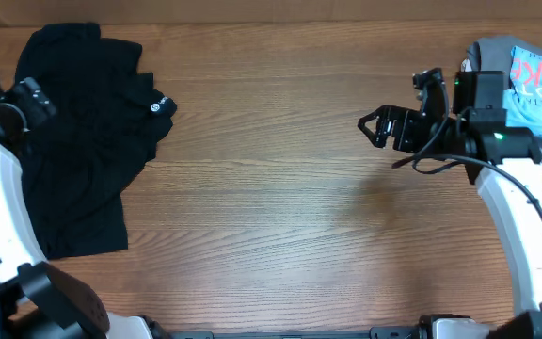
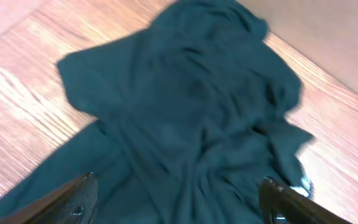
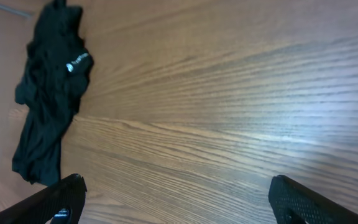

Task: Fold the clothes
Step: 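Reach the left gripper to the black shirt's edge and grasp it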

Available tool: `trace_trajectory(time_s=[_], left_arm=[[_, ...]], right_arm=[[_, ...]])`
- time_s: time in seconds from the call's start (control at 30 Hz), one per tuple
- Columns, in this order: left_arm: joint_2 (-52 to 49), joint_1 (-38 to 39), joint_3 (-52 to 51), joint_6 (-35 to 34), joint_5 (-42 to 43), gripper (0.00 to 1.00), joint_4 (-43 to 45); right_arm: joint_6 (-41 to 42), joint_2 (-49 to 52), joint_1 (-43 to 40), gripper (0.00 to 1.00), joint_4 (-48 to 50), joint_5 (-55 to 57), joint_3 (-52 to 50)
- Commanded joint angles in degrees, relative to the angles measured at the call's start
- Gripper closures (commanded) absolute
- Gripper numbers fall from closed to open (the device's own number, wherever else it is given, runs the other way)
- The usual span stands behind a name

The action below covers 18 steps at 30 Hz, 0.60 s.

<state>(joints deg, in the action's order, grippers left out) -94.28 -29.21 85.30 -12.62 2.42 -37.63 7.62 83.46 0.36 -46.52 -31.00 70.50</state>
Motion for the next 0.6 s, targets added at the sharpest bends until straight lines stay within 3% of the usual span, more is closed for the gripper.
trace_trajectory(time_s=[0.0, 0.13, 0.57], left_arm=[[-5.1, -1.8, 1.3, -0.6, -1.0, 0.13, 2.7], [-9.6, -1.6, 1.3, 2.3, -1.9, 0.12, 5.0], [-19.7, -7.9, 1.3, -4.8, -5.0, 0.11, 8.7]], right_arm=[[-0.6, 2.2, 1.7, 0.02, 0.3, 0.1, 1.9], [-0.6, 3.8, 3.3, 0.02, 1.0, 0.1, 1.9], [-0.6, 4.1, 4.9, 0.03, 0.1, 2.0, 1.9]])
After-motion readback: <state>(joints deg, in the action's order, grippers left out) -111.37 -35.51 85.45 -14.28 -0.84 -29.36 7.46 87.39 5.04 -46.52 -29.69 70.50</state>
